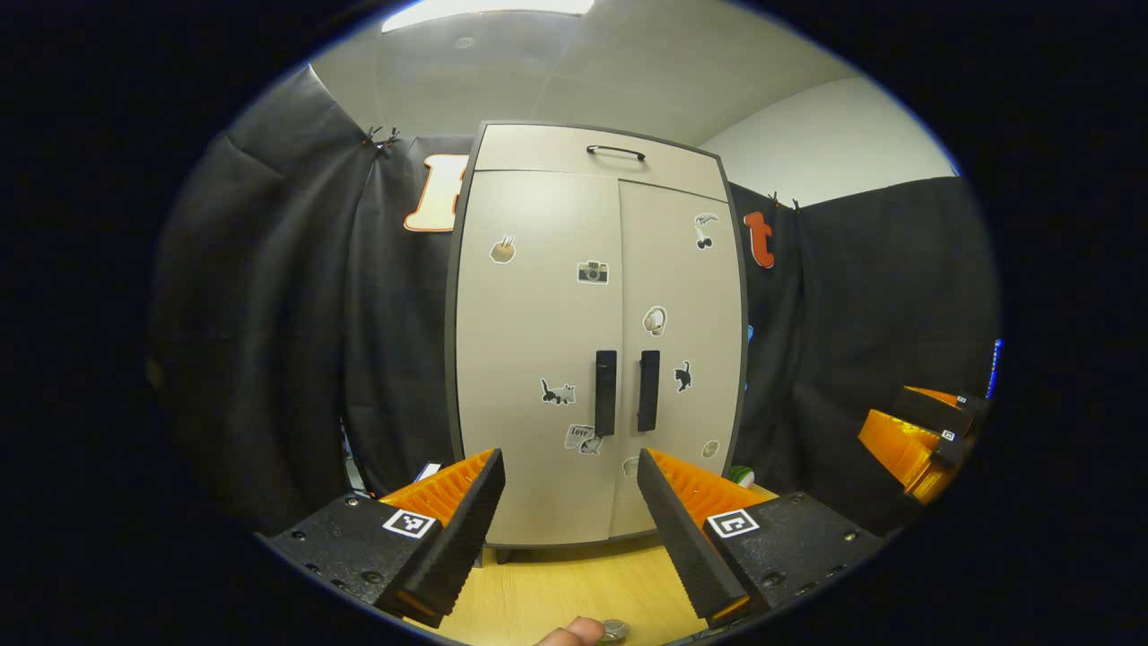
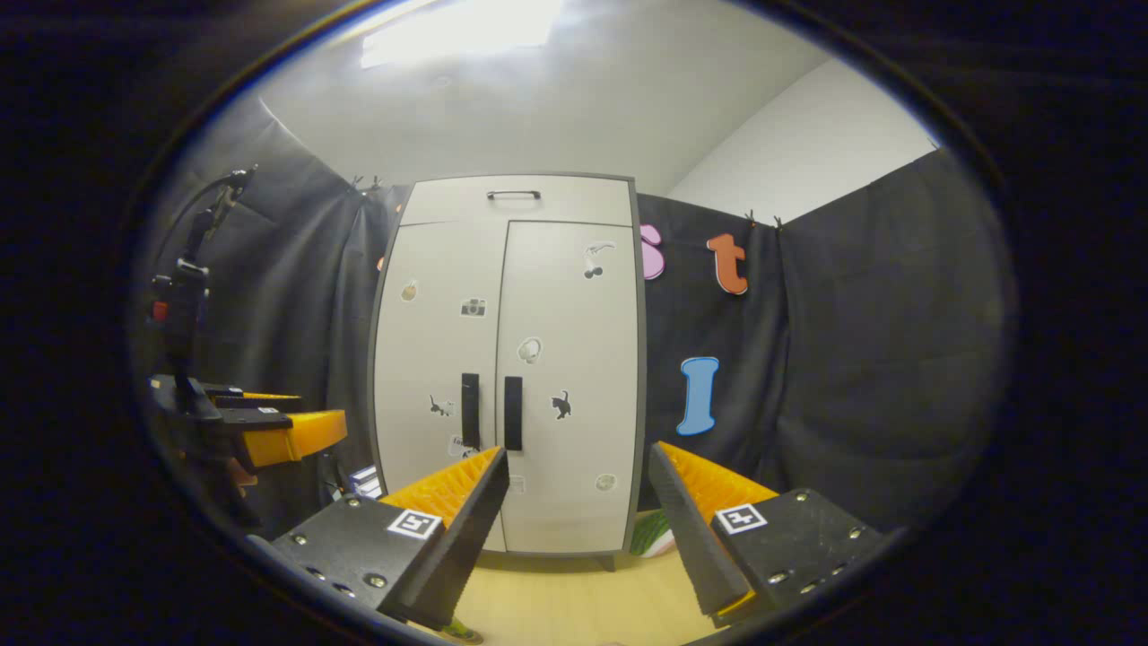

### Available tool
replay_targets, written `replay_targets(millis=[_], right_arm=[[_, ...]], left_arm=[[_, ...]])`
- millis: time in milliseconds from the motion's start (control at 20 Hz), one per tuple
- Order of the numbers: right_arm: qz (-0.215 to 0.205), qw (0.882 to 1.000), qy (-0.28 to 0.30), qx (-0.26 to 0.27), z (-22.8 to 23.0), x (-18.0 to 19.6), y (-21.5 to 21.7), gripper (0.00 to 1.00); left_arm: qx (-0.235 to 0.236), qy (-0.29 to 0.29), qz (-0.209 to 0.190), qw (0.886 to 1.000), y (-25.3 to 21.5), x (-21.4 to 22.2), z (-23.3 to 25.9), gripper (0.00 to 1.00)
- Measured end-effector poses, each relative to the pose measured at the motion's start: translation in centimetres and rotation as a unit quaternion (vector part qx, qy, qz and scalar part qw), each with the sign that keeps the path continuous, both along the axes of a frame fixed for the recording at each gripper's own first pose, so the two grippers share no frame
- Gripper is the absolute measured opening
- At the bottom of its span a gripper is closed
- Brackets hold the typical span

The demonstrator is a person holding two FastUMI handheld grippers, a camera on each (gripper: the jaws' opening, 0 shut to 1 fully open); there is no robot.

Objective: Grasp the bottle in the cabinet with the left hand and place it on the coaster, then close the right door with the right hand and the left door with the left hand.

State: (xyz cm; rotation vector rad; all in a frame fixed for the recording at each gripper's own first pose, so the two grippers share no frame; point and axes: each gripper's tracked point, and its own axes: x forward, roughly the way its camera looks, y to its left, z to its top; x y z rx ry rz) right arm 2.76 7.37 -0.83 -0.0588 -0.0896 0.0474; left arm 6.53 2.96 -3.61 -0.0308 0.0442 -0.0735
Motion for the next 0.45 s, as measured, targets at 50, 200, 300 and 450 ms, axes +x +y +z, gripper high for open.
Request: replay_targets(millis=[50, 200, 300, 450], right_arm=[[-0.001, 1.0, 0.002, 0.001, 0.0, 0.0, 0.2, 0.95], [-0.003, 1.0, 0.001, 0.0, 0.1, 0.4, 0.4, 0.92], [-0.011, 1.0, 0.003, 0.001, -0.2, 0.5, 0.3, 0.92], [-0.024, 1.0, 0.008, -0.003, -0.7, 0.6, 0.2, 0.92]], left_arm=[[-0.001, 0.003, 0.0, 1.0, 0.1, 0.1, -0.2, 0.95], [-0.007, 0.009, -0.003, 1.0, 0.6, 0.7, -0.6, 0.94], [-0.006, 0.006, -0.006, 1.0, 0.9, 1.0, -0.7, 0.94], [-0.003, 0.003, -0.024, 1.0, 0.5, 1.2, -1.0, 0.95]])
